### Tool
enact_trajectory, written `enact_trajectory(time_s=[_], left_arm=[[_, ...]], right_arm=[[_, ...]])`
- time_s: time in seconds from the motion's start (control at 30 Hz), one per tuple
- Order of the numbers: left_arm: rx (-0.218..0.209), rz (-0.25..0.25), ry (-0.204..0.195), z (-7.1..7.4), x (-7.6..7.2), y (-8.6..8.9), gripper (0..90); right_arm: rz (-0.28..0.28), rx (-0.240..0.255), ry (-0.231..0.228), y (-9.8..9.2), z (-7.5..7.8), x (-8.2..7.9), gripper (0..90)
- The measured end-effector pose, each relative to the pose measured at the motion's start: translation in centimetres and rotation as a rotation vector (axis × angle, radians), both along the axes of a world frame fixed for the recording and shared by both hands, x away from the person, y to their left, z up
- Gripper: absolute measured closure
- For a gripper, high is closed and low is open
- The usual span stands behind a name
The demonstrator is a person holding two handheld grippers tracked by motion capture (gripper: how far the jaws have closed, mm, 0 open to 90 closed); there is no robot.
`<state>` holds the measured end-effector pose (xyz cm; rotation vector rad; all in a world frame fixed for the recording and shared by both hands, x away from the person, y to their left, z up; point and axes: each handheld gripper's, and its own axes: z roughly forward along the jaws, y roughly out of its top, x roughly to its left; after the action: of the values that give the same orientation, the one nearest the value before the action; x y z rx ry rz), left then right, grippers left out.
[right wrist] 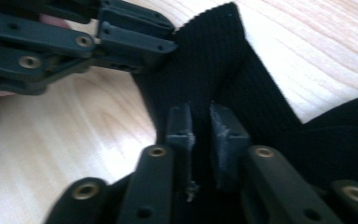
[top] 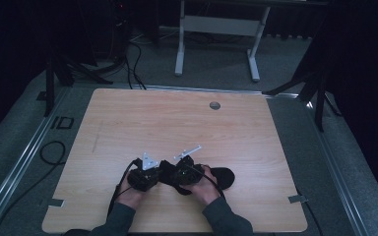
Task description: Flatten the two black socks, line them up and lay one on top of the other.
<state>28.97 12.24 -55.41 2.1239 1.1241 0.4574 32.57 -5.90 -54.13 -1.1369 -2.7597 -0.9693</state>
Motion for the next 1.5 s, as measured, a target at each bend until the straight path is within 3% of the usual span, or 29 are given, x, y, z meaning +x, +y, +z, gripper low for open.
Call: enact_trajectory(time_s=[0.13, 0.27, 0.33, 0.37, 0.43, 0.53, 0.63, 0.8, 1.1, 1.4, 1.5], left_arm=[[-0.005, -0.001, 0.003, 0.0, 0.0, 0.1, 80.1], [-0.009, 0.0, 0.003, -0.1, 0.0, 0.0, 79.2], [-0.01, 0.0, 0.003, -0.1, 0.0, 0.0, 78.8], [-0.007, -0.002, 0.004, -0.1, 0.0, 0.1, 78.7], [-0.005, -0.003, 0.005, -0.1, 0.0, 0.1, 78.7], [-0.002, -0.004, 0.005, -0.1, 0.0, 0.1, 78.6], [-0.003, -0.004, 0.004, -0.1, 0.0, 0.1, 78.6], [-0.004, -0.006, 0.004, -0.1, 0.0, 0.1, 78.5], [-0.009, -0.005, 0.005, -0.2, -0.1, 0.1, 78.3], [-0.011, -0.005, 0.005, -0.2, -0.1, 0.1, 78.0], [-0.012, -0.005, 0.006, -0.2, -0.1, 0.1, 78.0]], right_arm=[[0.006, 0.057, -0.021, -0.8, 1.2, -0.4, 71.2], [-0.032, 0.093, -0.097, -3.0, 3.1, -0.6, 68.9], [-0.081, 0.072, -0.142, -4.5, 3.9, -0.5, 68.3], [-0.111, 0.039, -0.181, -5.4, 4.1, -0.4, 68.3], [-0.142, 0.01, -0.206, -6.7, 4.1, -0.1, 68.3], [-0.185, -0.014, -0.216, -7.9, 3.7, 0.2, 69.0], [-0.222, -0.041, -0.179, -9.1, 2.0, 1.1, 70.6], [-0.194, -0.045, -0.139, -8.3, 0.4, 1.4, 69.4], [-0.1, -0.029, -0.145, -4.7, 0.4, 0.9, 63.3], [-0.037, 0.059, -0.084, -2.6, 0.9, 1.1, 59.5], [-0.048, 0.016, -0.098, -2.2, 0.9, 1.3, 59.0]])
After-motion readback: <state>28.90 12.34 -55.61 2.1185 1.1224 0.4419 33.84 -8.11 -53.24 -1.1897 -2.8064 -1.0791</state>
